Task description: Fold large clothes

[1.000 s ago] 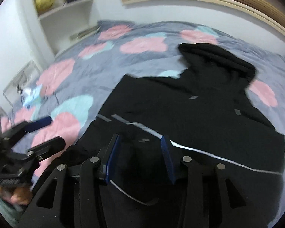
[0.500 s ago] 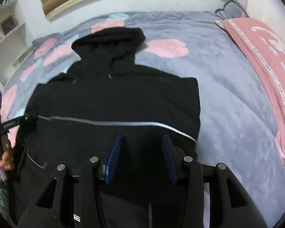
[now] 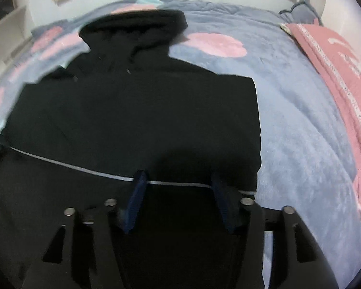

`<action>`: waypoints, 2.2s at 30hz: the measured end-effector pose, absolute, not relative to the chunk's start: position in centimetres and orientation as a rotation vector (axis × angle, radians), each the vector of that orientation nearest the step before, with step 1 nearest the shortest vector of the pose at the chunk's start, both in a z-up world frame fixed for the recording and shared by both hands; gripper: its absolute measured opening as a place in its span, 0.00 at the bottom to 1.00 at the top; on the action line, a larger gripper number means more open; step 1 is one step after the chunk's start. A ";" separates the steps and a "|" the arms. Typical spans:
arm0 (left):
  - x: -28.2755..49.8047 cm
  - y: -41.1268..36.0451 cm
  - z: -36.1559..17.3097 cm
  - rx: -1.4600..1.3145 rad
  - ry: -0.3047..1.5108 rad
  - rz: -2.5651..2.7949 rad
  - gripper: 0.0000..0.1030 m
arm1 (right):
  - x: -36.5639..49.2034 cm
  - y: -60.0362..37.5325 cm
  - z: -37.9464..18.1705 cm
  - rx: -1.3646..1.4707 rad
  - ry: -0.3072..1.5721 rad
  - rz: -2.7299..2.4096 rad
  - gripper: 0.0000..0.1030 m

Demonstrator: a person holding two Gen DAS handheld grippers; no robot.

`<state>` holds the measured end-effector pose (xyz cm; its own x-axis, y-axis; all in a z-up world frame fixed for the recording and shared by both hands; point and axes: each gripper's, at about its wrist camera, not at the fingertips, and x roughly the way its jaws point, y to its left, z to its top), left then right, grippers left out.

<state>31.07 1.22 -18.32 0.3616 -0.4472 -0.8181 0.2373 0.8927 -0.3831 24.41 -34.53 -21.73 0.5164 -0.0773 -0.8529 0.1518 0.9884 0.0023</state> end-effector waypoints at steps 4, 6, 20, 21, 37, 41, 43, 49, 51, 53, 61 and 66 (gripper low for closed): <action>30.3 1.3 -16.5 -0.193 1.044 -0.449 0.40 | 24.6 -35.1 -21.8 0.093 1.035 -0.129 0.61; 29.1 1.9 -14.1 -0.160 0.967 -0.417 0.44 | 24.4 -35.6 -20.9 0.128 1.040 -0.119 0.62; 29.8 -5.0 -18.6 -0.062 1.094 -0.431 0.62 | 22.9 -29.2 -22.4 0.052 1.070 0.001 0.63; 29.6 -5.3 -18.4 -0.030 1.065 -0.430 0.62 | 22.9 -29.2 -22.4 0.054 1.061 0.001 0.63; 26.7 -1.4 -6.5 -0.136 0.859 -0.506 0.62 | 22.0 -32.4 -14.3 0.228 0.954 0.063 0.65; 31.7 -1.9 -4.4 -0.194 0.848 -0.505 0.62 | 25.3 -34.9 -11.6 0.250 0.891 0.010 0.65; 34.3 -2.5 -3.6 -0.183 0.822 -0.480 0.62 | 28.6 -36.3 -11.1 0.246 0.861 -0.026 0.65; 45.0 -5.1 -5.4 -0.203 0.820 -0.425 0.62 | 37.5 -40.0 -12.4 0.283 0.846 -0.054 0.65; 48.3 -6.1 -7.1 -0.213 0.849 -0.402 0.62 | 40.3 -40.4 -13.3 0.263 0.848 -0.056 0.65; 51.1 -7.6 -8.9 -0.217 0.886 -0.407 0.62 | 42.5 -40.5 -14.3 0.242 0.862 -0.057 0.65; 59.4 -12.3 -15.7 -0.243 1.007 -0.418 0.62 | 50.7 -41.3 -19.6 0.270 0.918 -0.080 0.65; 61.8 -11.8 -18.3 -0.357 0.934 -0.417 0.13 | 53.5 -41.6 -22.3 0.293 0.901 -0.069 0.16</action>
<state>61.78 -11.81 -18.29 0.5259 -0.4913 -0.6943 0.1895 0.8635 -0.4675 53.47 -41.61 -22.33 0.6218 0.0629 -0.7807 0.1816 0.9580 0.2218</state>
